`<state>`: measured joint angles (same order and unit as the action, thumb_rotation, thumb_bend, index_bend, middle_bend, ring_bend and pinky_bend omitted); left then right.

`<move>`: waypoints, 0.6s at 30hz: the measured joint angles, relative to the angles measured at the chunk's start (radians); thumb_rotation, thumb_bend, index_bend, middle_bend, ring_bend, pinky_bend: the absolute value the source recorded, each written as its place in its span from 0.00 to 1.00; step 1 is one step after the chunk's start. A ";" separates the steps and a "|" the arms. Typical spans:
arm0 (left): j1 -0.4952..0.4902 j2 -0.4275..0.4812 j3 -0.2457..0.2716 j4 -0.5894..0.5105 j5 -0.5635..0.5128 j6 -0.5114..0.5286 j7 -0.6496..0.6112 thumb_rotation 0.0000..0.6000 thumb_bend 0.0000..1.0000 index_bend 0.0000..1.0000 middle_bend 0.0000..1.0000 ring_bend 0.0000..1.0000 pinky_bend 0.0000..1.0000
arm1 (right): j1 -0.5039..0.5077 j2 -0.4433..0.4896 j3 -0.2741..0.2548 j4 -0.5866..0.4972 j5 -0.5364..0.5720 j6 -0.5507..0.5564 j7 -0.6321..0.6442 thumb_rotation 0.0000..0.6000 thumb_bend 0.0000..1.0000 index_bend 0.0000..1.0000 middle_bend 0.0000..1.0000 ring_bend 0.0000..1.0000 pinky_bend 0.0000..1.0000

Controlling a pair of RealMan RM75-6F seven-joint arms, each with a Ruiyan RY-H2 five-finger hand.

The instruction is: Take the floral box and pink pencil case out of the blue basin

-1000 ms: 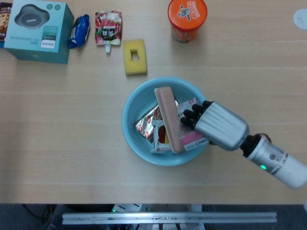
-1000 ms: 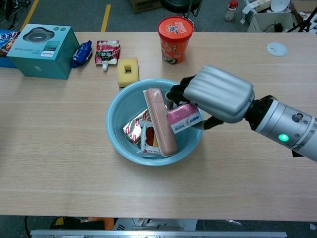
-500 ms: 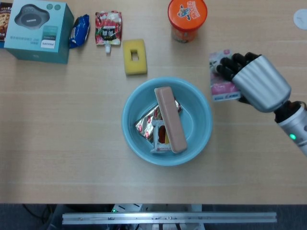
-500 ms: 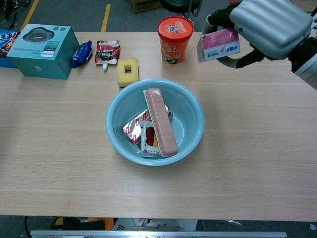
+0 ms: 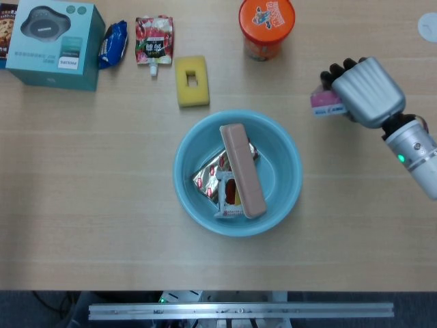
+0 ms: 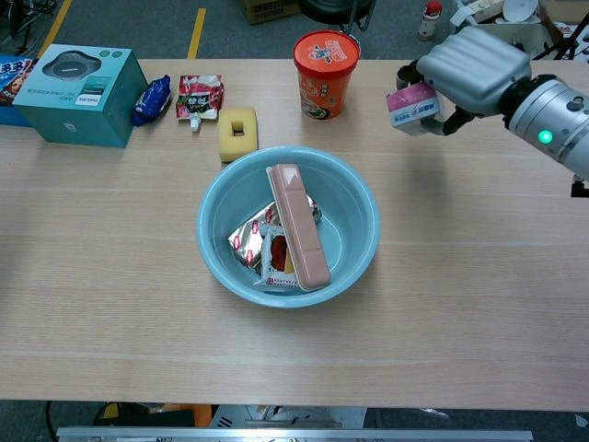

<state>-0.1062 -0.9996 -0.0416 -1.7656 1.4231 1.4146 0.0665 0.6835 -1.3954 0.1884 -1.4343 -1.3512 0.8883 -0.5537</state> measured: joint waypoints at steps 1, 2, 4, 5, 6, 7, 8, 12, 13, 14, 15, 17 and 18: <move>0.000 0.000 0.000 0.001 0.000 0.000 -0.001 1.00 0.36 0.21 0.18 0.10 0.10 | 0.012 -0.014 -0.003 0.016 0.023 -0.021 -0.023 1.00 0.37 0.55 0.48 0.43 0.65; 0.000 0.000 0.000 0.002 0.000 0.000 -0.001 1.00 0.36 0.21 0.18 0.10 0.10 | 0.021 -0.023 -0.005 0.025 0.041 -0.036 -0.042 1.00 0.37 0.52 0.46 0.42 0.64; 0.001 -0.001 0.001 0.003 0.001 0.001 -0.003 1.00 0.36 0.21 0.18 0.10 0.10 | 0.039 -0.043 -0.010 0.040 0.086 -0.064 -0.087 1.00 0.37 0.40 0.41 0.37 0.61; 0.001 -0.001 0.001 0.005 0.001 0.001 -0.005 1.00 0.36 0.21 0.18 0.10 0.10 | 0.047 -0.050 -0.011 0.045 0.107 -0.073 -0.107 1.00 0.36 0.36 0.40 0.36 0.60; 0.001 -0.002 0.001 0.006 0.001 0.001 -0.006 1.00 0.36 0.21 0.18 0.10 0.10 | 0.054 -0.057 -0.013 0.050 0.127 -0.081 -0.126 1.00 0.36 0.30 0.37 0.33 0.58; 0.001 -0.002 0.001 0.007 0.000 0.000 -0.007 1.00 0.36 0.21 0.18 0.10 0.10 | 0.063 -0.066 -0.014 0.054 0.155 -0.089 -0.150 1.00 0.35 0.24 0.34 0.31 0.56; 0.001 -0.003 0.001 0.009 0.000 0.000 -0.009 1.00 0.36 0.21 0.18 0.10 0.10 | 0.070 -0.072 -0.015 0.057 0.175 -0.094 -0.168 1.00 0.33 0.19 0.32 0.29 0.55; 0.000 -0.004 0.001 0.014 -0.001 -0.002 -0.013 1.00 0.36 0.21 0.18 0.10 0.10 | 0.102 -0.097 -0.019 0.064 0.250 -0.096 -0.236 1.00 0.17 0.11 0.26 0.25 0.53; 0.000 -0.003 0.001 0.015 -0.001 -0.003 -0.014 1.00 0.36 0.21 0.18 0.10 0.10 | 0.109 -0.102 -0.019 0.063 0.259 -0.089 -0.242 1.00 0.12 0.11 0.25 0.25 0.53; 0.000 -0.002 0.001 0.017 -0.002 -0.004 -0.014 1.00 0.36 0.21 0.18 0.10 0.10 | 0.112 -0.102 -0.019 0.059 0.261 -0.082 -0.243 1.00 0.09 0.11 0.25 0.25 0.53; 0.000 -0.001 0.001 0.018 -0.003 -0.004 -0.014 1.00 0.36 0.21 0.18 0.10 0.10 | 0.113 -0.101 -0.019 0.053 0.260 -0.075 -0.242 1.00 0.06 0.11 0.25 0.25 0.53; 0.001 0.000 0.000 0.021 -0.007 -0.003 -0.018 1.00 0.36 0.21 0.18 0.10 0.10 | 0.115 -0.092 -0.019 0.030 0.251 -0.061 -0.238 1.00 0.03 0.11 0.25 0.25 0.53; 0.001 0.000 -0.001 0.022 -0.008 -0.003 -0.020 1.00 0.36 0.21 0.18 0.10 0.10 | 0.116 -0.087 -0.020 0.018 0.246 -0.055 -0.237 1.00 0.03 0.11 0.25 0.25 0.53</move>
<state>-0.1048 -0.9997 -0.0424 -1.7436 1.4149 1.4115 0.0470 0.7999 -1.4819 0.1681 -1.4167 -1.1053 0.8338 -0.7905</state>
